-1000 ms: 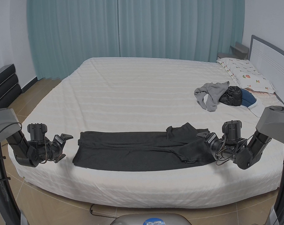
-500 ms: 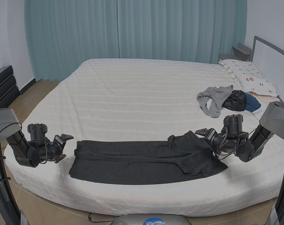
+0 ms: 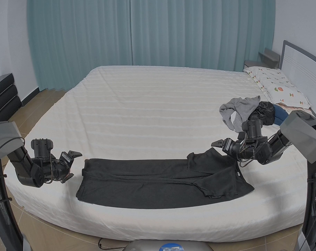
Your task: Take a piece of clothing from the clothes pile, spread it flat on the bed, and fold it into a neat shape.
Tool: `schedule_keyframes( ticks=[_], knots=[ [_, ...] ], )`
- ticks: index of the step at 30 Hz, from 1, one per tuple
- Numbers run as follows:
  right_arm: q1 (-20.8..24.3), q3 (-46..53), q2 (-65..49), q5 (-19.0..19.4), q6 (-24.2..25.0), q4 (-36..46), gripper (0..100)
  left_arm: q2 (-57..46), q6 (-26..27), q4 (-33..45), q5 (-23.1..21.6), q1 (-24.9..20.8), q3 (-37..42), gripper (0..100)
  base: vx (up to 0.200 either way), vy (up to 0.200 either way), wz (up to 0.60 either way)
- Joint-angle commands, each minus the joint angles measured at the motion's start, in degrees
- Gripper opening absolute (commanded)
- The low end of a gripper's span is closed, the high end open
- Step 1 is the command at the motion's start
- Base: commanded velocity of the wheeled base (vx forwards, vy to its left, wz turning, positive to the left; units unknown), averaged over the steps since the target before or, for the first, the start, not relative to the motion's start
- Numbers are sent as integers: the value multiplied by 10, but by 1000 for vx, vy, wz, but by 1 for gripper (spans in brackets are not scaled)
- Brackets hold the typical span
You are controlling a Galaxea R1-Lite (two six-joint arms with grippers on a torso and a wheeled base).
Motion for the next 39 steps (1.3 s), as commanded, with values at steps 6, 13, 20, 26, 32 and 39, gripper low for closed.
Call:
schedule_keyframes(
  ticks=[6,13,20,26,32,39],
  knots=[
    [-2,-28,56,5,-30,14,100,2,0,0,0,0,0,100,0,0,0],
    [-19,3,50,2,-79,13,0,2,0,0,0,0,0,100,0,0,0],
    [-27,21,45,0,-92,8,0,1,1,0,0,0,0,100,0,0,0],
    [-28,29,31,0,-92,9,0,1,0,0,0,0,0,100,0,0,0],
    [-38,52,14,4,-93,13,0,1,0,0,0,0,0,100,0,0,0],
    [-45,60,7,5,-84,7,100,2,2,0,0,-1,0,100,0,0,0]
  ],
)
